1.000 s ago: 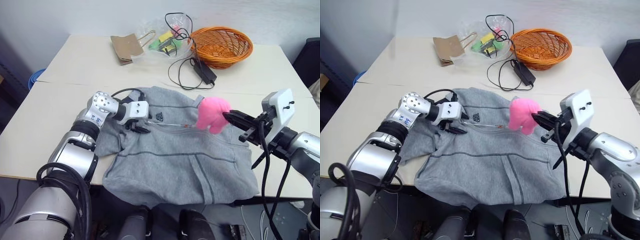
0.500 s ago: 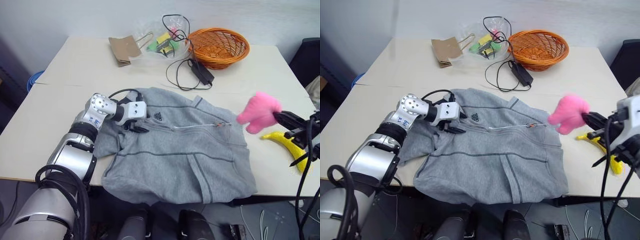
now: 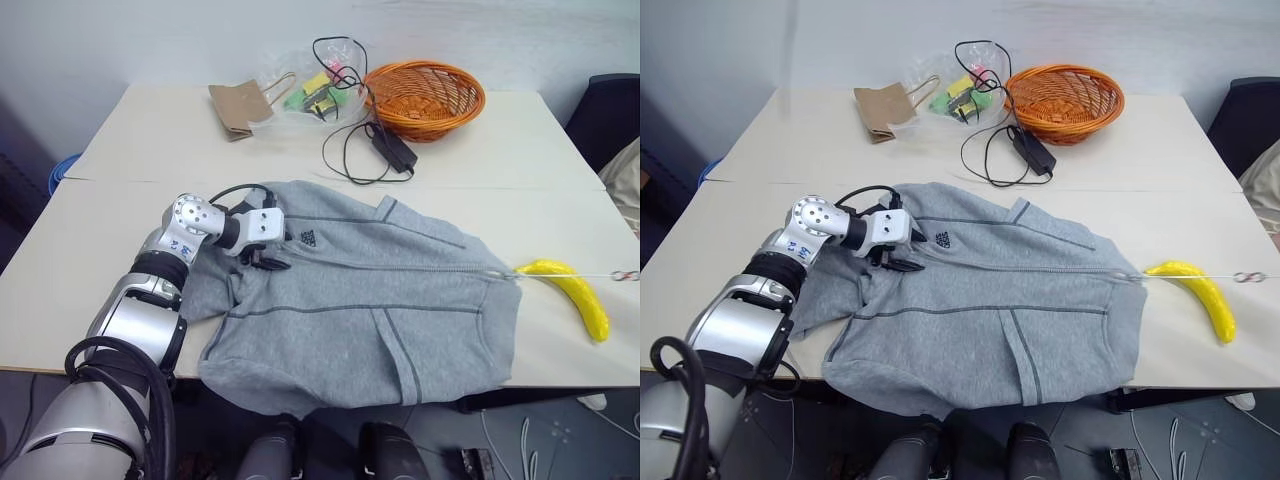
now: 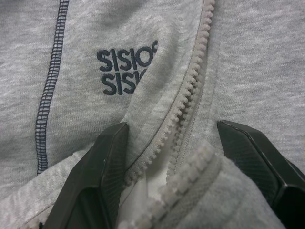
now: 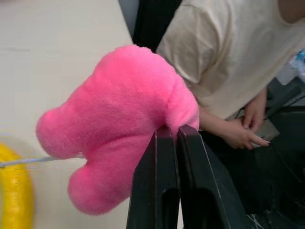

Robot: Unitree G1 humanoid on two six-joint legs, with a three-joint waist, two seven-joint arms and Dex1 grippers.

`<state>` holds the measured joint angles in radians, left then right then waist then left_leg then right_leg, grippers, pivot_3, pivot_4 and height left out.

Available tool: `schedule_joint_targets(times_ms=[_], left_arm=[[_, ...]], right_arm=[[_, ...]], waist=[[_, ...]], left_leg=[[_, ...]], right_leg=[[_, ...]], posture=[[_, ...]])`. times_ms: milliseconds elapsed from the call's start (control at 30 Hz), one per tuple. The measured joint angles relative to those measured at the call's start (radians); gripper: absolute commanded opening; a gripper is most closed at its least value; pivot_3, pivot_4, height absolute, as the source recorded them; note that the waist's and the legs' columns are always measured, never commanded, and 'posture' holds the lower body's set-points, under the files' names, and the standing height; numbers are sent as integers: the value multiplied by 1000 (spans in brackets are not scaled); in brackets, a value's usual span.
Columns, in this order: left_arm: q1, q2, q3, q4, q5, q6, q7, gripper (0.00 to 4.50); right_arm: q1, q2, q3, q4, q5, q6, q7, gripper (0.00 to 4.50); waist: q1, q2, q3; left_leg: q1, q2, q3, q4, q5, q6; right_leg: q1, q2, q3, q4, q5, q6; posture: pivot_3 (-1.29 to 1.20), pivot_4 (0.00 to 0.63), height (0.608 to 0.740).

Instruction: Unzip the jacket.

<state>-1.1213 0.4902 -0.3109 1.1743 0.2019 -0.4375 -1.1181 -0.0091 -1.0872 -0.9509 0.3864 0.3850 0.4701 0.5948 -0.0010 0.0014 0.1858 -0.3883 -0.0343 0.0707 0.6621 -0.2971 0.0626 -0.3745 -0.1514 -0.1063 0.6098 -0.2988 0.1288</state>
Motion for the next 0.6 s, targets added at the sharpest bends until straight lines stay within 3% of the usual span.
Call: schedule_joint_targets(times_ms=[267, 433, 600], left_arm=[[3, -1, 0, -5, 0, 0, 3, 3066], [16, 7, 1, -28, 0, -2, 3, 3066], [39, 23, 22, -43, -8, 0, -4, 3066]], right_arm=[[-138, -32, 92, 201, -34, -140, 3, 0], [-261, -157, 118, 417, -55, -263, -10, 0], [-322, -126, 206, 411, -45, -262, 48, 0]], waist=[[-1, 2, -1], [-3, 6, -2], [-9, 6, -2]], left_leg=[[0, 1, 0, 0, 0, -1], [0, 1, 0, 0, -1, -2], [0, 3, 0, 0, -2, -4]], right_leg=[[0, 0, 0, -1, 0, 0], [0, 0, 0, -2, 0, 0], [0, 2, 0, -2, 0, 0]], posture=[[0, 150, 740], [0, 150, 740], [0, 150, 740]])
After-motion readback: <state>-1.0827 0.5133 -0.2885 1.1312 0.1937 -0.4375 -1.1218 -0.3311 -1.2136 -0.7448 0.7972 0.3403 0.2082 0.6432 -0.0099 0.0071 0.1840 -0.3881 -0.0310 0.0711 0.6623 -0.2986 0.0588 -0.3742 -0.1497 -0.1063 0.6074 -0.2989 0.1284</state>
